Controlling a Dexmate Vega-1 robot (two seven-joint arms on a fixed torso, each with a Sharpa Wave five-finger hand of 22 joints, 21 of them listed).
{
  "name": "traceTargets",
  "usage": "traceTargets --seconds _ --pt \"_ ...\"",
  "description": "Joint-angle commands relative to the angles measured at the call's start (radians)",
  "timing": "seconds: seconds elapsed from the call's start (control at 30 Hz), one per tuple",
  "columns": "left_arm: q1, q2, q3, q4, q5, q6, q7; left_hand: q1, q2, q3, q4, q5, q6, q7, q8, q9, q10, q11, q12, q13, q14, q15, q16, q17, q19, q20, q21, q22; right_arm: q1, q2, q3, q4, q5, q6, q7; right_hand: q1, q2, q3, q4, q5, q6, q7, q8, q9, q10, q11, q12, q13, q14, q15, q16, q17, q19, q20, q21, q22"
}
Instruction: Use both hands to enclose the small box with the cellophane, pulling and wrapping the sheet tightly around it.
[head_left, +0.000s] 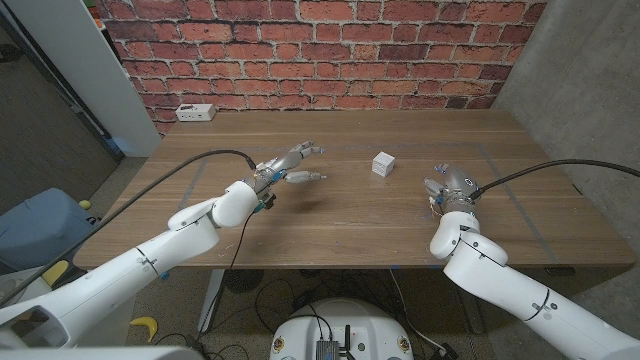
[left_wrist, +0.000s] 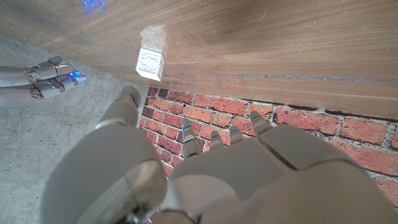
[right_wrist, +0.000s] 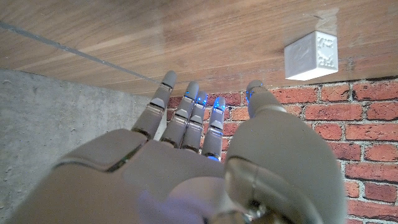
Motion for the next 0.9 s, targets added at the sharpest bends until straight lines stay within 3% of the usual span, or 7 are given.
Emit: traceTargets --seconds 0.03,0.37,0.9 --pt "0.021 0.02 0.021 -0.08 0.133 0.024 -0.018 0.02 -0.004 -0.005 0.004 0.009 0.014 -0.003 -0.003 0.006 -0.01 -0.003 -0.002 0.002 -0.073 0.005 -0.003 0.005 -0.008 0.0 -0.004 0.003 -0.07 -0.017 0.017 -0.061 0.0 -0.07 -0.038 0.032 0.001 0.006 -0.016 -0.001 0.007 -0.003 -0.005 0.001 0.002 -0.013 -0.006 0.0 -0.004 -0.086 -0.007 0.0 0.008 -0.012 0.001 0.002" --pt "0.046 0.026 0.028 -0.123 0.214 0.036 -0.028 0.038 -0.012 -0.012 0.007 0.013 0.026 -0.003 -0.005 0.007 -0.005 -0.008 -0.002 0.002 -0.077 0.004 -0.002 0.005 -0.017 0.001 -0.006 0.003 -0.097 -0.03 0.001 -0.097 -0.01 -0.152 -0.06 0.096 0.003 0.023 -0.037 -0.002 0.014 -0.013 -0.007 0.001 -0.003 -0.028 -0.011 -0.001 -0.011 -0.096 -0.014 -0.009 0.013 -0.02 0.001 0.001" --pt "0.072 0.019 0.024 -0.151 0.262 0.038 -0.048 0.061 -0.012 -0.019 0.015 0.016 0.039 -0.003 -0.012 0.008 -0.001 -0.011 -0.003 0.002 -0.082 0.002 -0.002 0.005 -0.022 0.0 -0.003 0.004 -0.096 -0.056 -0.033 -0.138 0.001 -0.281 -0.066 0.196 -0.006 0.04 -0.044 -0.002 0.028 -0.043 -0.008 0.002 -0.021 -0.054 -0.021 -0.003 -0.049 -0.107 -0.03 -0.017 0.012 -0.036 -0.003 -0.001"
